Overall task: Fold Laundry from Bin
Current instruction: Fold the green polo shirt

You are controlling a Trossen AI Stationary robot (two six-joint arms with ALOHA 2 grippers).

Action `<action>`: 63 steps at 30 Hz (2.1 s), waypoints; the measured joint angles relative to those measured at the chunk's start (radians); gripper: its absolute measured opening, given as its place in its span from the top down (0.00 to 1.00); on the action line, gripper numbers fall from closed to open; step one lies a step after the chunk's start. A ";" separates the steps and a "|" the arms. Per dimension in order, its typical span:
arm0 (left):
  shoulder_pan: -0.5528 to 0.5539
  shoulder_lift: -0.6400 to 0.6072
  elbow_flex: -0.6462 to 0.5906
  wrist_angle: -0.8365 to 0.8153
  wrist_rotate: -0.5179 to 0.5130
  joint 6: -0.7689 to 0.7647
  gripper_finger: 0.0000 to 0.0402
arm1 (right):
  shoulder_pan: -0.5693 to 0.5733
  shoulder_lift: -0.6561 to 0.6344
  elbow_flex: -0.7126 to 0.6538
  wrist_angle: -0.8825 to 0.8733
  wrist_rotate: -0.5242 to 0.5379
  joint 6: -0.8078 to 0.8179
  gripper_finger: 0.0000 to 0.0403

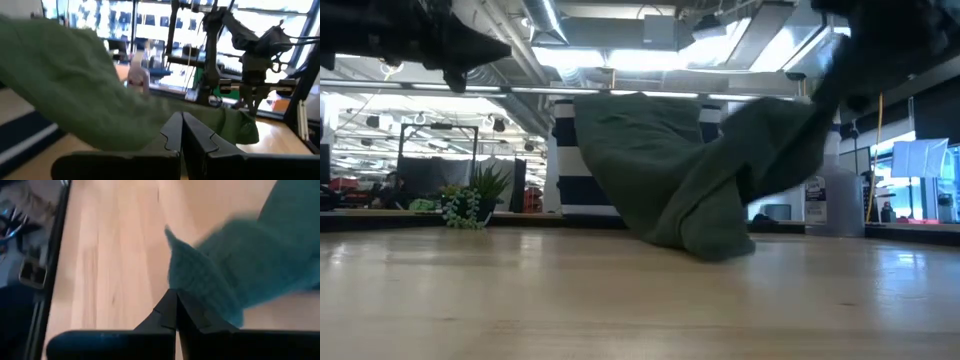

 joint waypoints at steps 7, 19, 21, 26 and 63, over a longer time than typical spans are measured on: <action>-0.024 0.118 0.000 0.021 -0.001 -0.034 1.00 | 0.014 0.094 -0.037 -0.003 -0.179 0.106 1.00; -0.027 0.208 0.000 0.088 -0.001 -0.052 1.00 | 0.014 0.076 0.057 -0.026 -0.212 -0.038 0.82; -0.027 0.209 0.000 0.084 -0.001 -0.053 1.00 | 0.014 0.073 0.099 -0.074 -0.264 -0.065 0.74; -0.026 0.209 0.000 0.087 -0.001 -0.052 1.00 | 0.012 0.074 0.231 -0.272 -0.084 -0.157 0.55; -0.026 0.209 0.000 0.093 -0.001 -0.025 1.00 | -1.194 0.257 0.525 0.190 -0.212 -0.906 0.46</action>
